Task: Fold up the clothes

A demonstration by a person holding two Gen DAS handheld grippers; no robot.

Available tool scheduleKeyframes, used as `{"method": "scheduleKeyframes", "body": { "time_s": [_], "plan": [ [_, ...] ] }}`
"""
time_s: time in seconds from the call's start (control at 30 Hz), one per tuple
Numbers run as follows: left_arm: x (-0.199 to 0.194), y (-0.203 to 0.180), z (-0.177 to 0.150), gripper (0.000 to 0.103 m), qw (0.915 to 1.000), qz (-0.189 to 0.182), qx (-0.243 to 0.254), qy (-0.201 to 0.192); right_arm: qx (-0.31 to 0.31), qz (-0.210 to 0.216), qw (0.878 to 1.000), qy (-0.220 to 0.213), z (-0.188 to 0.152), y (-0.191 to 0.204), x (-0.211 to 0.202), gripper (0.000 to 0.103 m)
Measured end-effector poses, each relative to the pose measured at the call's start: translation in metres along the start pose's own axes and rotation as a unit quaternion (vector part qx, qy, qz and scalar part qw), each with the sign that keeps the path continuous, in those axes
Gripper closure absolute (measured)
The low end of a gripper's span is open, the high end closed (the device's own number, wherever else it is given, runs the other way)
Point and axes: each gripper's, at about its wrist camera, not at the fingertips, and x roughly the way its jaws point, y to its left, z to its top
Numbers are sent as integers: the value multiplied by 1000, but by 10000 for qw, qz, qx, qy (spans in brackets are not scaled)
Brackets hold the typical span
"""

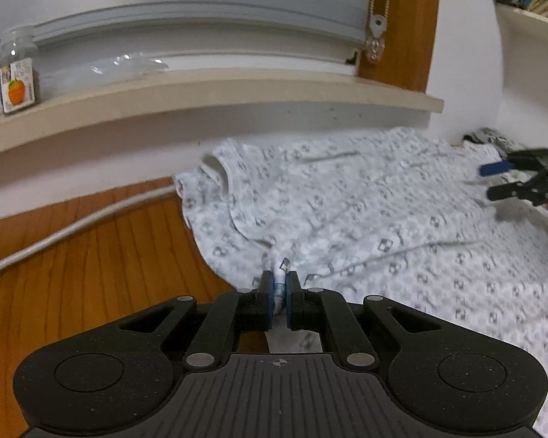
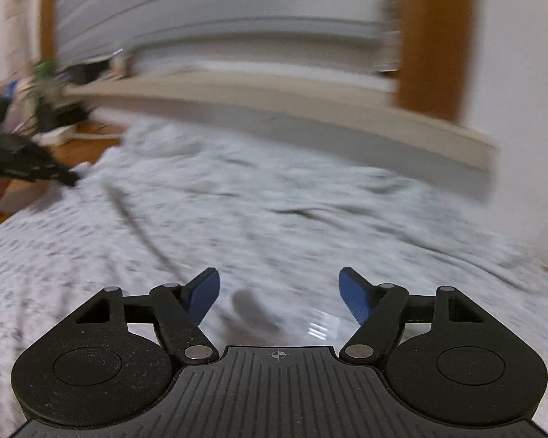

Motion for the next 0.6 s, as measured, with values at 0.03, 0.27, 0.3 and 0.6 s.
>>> {"method": "scheduleKeyframes", "body": {
  "time_s": [0.03, 0.27, 0.3, 0.6],
  "plan": [
    [-1, 1, -1, 96, 10000, -46, -25, -1, -64, 198, 9998, 28, 4, 4, 7, 32],
    [-5, 6, -3, 96, 9997, -229, -67, 28, -533, 763, 9947, 443, 18, 26, 40, 37],
    [-4, 7, -3, 96, 9997, -239, -69, 31, -459, 798, 9946, 486, 18, 24, 43, 39],
    [-8, 6, -5, 96, 9998, -165, -1, -138, -492, 718, 9958, 286, 19, 26, 32, 86]
  ]
}}
